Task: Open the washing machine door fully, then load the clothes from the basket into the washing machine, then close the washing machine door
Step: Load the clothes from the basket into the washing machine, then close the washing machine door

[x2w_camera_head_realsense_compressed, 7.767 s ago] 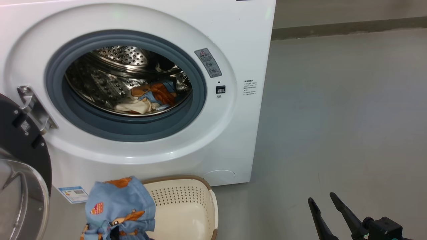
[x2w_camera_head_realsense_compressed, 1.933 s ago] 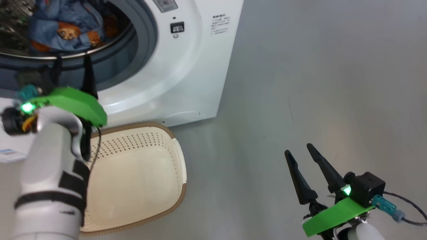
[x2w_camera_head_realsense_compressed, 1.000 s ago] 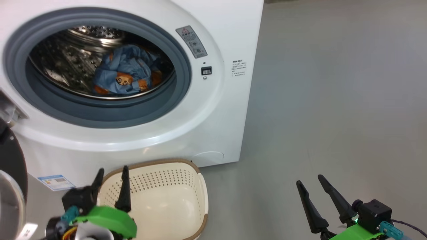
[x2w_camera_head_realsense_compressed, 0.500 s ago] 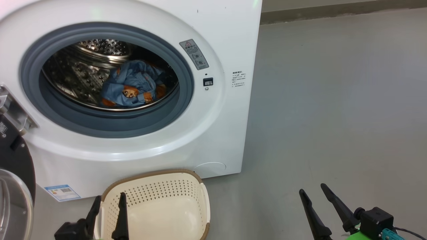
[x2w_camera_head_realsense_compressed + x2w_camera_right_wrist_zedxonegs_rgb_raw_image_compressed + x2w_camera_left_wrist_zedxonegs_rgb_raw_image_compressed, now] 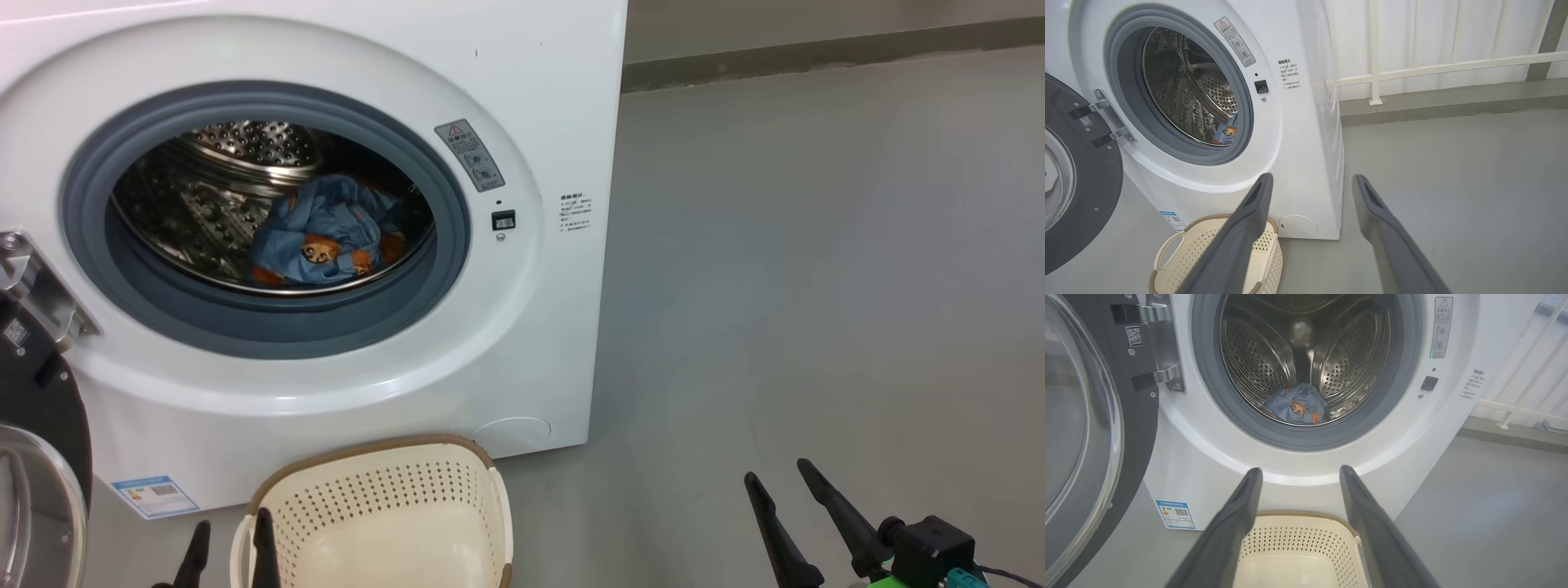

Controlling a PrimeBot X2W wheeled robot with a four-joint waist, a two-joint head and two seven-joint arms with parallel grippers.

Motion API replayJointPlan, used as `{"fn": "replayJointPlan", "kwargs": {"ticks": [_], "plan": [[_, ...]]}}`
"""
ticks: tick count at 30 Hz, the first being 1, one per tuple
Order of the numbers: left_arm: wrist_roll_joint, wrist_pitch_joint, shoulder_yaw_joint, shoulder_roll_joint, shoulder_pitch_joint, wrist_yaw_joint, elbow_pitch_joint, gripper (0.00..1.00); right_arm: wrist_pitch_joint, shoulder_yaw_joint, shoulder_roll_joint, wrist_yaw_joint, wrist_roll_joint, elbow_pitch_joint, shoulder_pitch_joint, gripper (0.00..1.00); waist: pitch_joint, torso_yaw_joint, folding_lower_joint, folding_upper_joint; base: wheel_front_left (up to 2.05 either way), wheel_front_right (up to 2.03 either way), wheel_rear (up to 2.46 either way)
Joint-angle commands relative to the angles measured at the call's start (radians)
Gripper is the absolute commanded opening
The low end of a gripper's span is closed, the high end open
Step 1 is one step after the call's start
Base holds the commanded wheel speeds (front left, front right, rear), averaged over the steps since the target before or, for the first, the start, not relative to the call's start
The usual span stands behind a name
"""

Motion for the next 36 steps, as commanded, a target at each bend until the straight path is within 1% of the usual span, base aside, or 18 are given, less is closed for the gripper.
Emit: {"fn": "replayJointPlan", "kwargs": {"ticks": [1,13,23,36], "plan": [[-0.004,-0.006,0.038,0.011,-0.013,0.008,-0.031,1.00,-0.005,0.011,-0.019,0.002,0.001,-0.027,-0.006,1.00,-0.004,-0.002,0.0000,0.0000,0.00,0.00,0.00],[-0.015,-0.006,0.059,0.011,0.037,0.014,-0.054,1.00,-0.005,-0.002,-0.025,0.002,0.001,-0.030,0.013,1.00,-0.026,-0.006,0.0000,0.0000,0.00,0.00,0.00],[-0.015,-0.006,0.064,0.011,0.046,0.017,-0.053,1.00,-0.005,-0.001,-0.020,0.002,0.000,-0.031,0.017,1.00,-0.035,0.003,0.0000,0.0000,0.00,0.00,0.00],[-0.011,-0.006,0.065,0.011,0.050,0.015,-0.050,1.00,-0.005,0.000,-0.020,0.002,0.000,-0.032,0.017,1.00,-0.034,0.000,0.0000,0.0000,0.00,0.00,0.00]]}}
